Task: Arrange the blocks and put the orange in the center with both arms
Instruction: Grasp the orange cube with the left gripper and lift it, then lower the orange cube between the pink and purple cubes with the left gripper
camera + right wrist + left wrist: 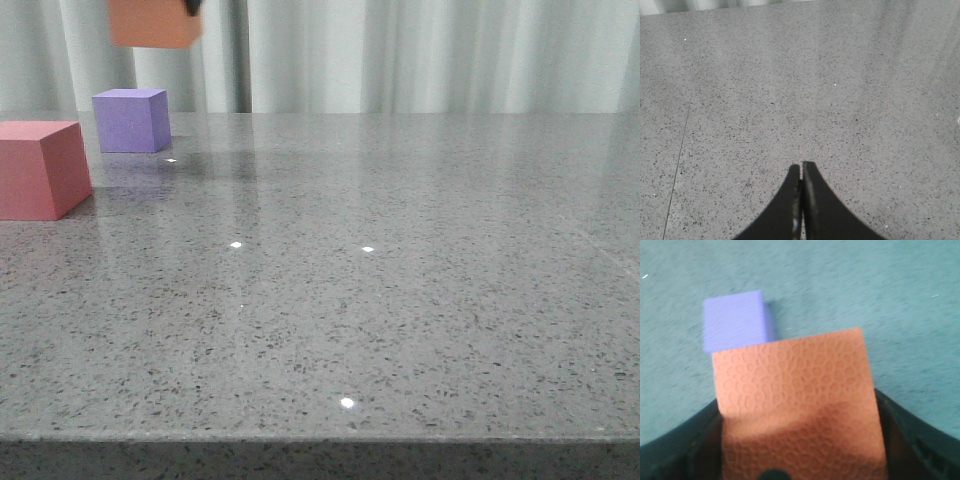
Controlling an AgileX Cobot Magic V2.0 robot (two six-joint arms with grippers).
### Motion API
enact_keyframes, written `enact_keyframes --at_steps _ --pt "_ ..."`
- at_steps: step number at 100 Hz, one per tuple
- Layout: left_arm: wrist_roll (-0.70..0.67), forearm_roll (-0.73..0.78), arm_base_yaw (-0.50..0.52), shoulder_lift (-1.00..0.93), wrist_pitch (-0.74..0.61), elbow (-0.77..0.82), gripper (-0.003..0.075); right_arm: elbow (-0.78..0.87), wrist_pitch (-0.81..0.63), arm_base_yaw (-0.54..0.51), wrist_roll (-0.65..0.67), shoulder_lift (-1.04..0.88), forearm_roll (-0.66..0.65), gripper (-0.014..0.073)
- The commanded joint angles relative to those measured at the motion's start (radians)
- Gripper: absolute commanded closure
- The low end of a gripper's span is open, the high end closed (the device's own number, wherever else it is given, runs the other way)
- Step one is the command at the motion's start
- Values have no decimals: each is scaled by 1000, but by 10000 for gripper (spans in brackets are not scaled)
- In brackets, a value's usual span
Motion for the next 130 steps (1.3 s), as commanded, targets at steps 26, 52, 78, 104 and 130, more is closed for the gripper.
enact_keyframes --at_steps 26,52,78,104,130 --pt "182 -205 184 -107 -232 164 373 -26 -59 -8 -3 4 -31 662" --pt "222 -205 213 -80 -268 184 373 -26 -59 -8 -3 4 -31 662" --pt "222 -202 213 -36 -281 189 373 -26 -59 -8 -3 4 -31 662" --pt "222 -202 213 5 -287 189 374 -26 -59 -8 -3 4 -31 662" --pt "222 -202 213 46 -289 191 373 -26 -59 -8 -3 4 -31 662"
